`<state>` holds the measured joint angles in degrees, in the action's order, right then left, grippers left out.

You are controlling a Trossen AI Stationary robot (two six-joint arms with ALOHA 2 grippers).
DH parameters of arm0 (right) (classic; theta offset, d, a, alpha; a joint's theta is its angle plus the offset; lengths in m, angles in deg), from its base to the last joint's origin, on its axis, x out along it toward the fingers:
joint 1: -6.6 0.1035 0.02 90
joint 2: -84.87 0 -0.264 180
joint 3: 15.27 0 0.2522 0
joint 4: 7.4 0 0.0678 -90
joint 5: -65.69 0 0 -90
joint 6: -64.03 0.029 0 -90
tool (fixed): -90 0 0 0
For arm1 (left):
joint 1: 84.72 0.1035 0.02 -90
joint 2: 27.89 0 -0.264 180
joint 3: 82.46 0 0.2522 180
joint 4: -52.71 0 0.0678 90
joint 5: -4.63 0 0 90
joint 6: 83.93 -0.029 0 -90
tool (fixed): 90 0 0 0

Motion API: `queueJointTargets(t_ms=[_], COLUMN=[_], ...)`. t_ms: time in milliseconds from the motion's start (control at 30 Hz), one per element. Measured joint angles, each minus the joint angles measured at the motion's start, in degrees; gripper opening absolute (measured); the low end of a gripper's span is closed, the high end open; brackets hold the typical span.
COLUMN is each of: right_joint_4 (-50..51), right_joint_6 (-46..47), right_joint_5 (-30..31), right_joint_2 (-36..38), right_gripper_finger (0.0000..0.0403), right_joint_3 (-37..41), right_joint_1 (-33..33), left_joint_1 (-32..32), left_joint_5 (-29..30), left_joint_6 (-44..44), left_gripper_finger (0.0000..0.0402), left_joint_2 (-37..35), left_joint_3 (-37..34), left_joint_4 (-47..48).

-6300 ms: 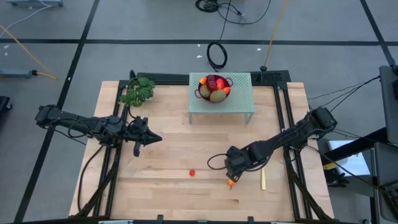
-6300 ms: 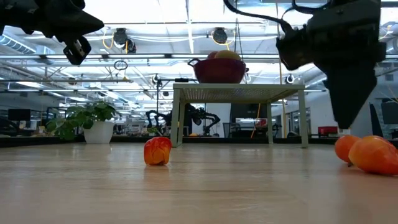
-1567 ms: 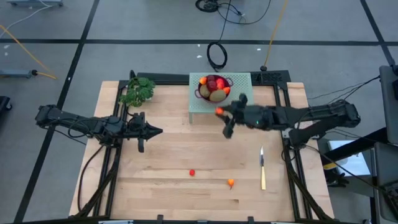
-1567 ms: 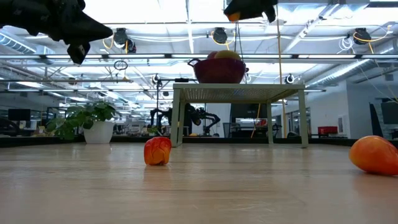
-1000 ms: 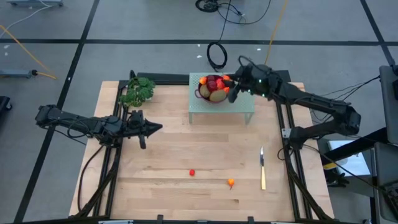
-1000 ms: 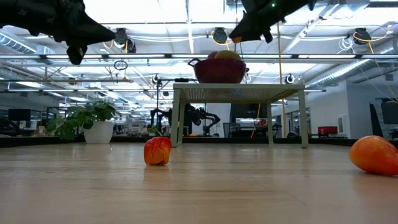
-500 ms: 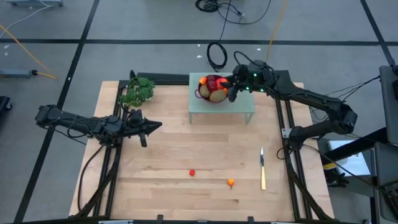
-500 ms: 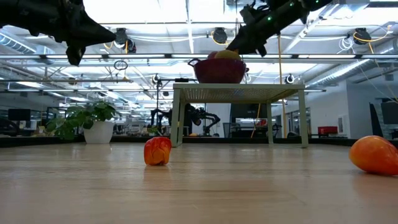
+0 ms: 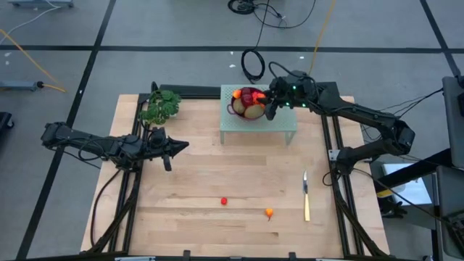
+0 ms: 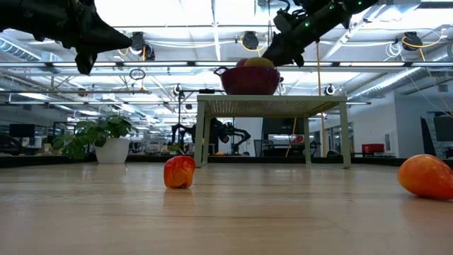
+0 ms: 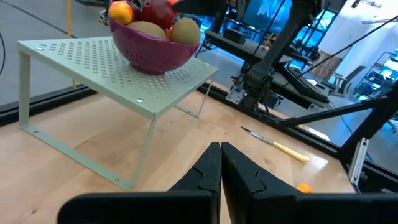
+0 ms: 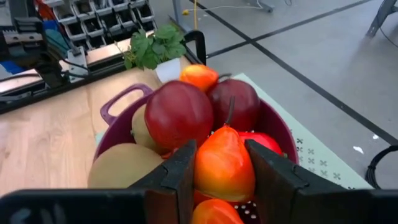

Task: Pick & Place Fruit
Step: Put the pear into the strainer bowl

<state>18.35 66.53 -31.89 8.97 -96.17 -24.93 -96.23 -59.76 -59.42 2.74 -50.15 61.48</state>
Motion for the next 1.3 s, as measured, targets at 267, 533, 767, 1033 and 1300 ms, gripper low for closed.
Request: queueJointTargets(t_ms=[267, 533, 767, 1033, 1300], right_joint_4=[0.0, -0.4, -0.6, -1.4, -1.5], right_joint_6=[-0.4, -1.4, -1.7, -1.9, -1.9], right_joint_5=[0.0, -0.1, -0.1, 0.1, 0.0], right_joint_2=[-0.6, -1.9, -1.8, -1.8, -1.8], right_gripper_finger=[0.0125, 0.0127, 0.0127, 0.014, 0.0171], right_joint_3=[0.0, 0.0, 0.0, 0.0, 0.0], right_joint_1=[0.0, 0.0, 0.0, 0.0, -0.6], left_joint_1=[0.0, 0.0, 0.0, 0.0, 0.0], left_joint_5=[0.0, 0.0, 0.0, 0.0, 0.0], left_joint_6=[0.0, 0.2, 0.2, 0.2, 0.2], left_gripper_finger=[0.001, 0.001, 0.001, 0.001, 0.001], left_joint_2=[0.0, 0.0, 0.0, 0.0, 0.0], left_joint_3=[0.0, 0.0, 0.0, 0.0, 0.0], left_joint_4=[0.0, 0.0, 0.0, 0.0, 0.0])
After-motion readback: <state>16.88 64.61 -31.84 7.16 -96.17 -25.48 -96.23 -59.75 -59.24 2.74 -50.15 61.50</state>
